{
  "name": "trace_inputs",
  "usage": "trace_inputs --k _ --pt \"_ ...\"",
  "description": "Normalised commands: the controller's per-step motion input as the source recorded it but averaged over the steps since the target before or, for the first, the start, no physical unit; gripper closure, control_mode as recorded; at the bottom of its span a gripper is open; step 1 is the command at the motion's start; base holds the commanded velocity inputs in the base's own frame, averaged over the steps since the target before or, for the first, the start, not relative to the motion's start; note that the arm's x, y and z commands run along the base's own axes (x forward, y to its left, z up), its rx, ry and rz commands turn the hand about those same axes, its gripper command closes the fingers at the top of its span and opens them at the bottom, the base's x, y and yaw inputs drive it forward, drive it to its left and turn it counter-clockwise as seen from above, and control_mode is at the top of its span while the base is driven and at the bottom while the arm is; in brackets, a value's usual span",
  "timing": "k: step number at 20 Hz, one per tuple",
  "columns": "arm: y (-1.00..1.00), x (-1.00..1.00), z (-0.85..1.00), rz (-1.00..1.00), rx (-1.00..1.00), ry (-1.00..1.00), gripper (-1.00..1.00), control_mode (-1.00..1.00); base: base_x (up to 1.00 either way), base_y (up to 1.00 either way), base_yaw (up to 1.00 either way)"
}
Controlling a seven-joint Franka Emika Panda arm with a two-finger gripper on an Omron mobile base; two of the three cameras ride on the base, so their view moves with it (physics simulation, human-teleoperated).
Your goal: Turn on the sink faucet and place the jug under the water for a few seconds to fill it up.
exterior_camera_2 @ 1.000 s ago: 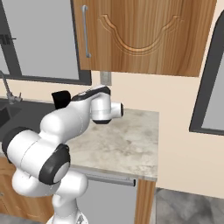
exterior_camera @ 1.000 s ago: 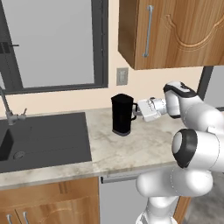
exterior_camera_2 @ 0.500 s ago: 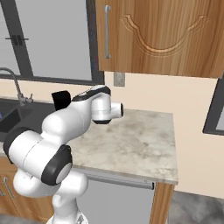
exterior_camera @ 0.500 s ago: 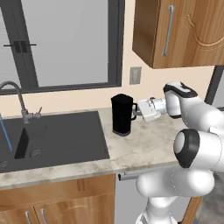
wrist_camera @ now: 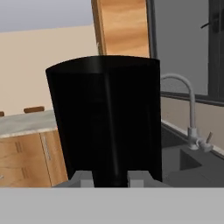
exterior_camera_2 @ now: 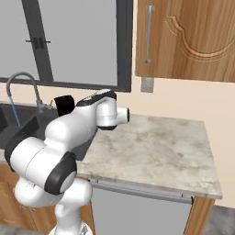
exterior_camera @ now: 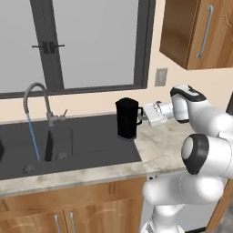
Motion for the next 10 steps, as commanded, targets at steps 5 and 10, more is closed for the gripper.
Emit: trace_inputs --k 5,10 --pt "0.00 0.00 0.00 0.00 0.00 0.00 1.00 1.00 0.00 0.73 0.00" --pt "0.00 0.00 0.00 0.00 0.00 0.00 1.00 1.00 0.00 0.72 0.00"
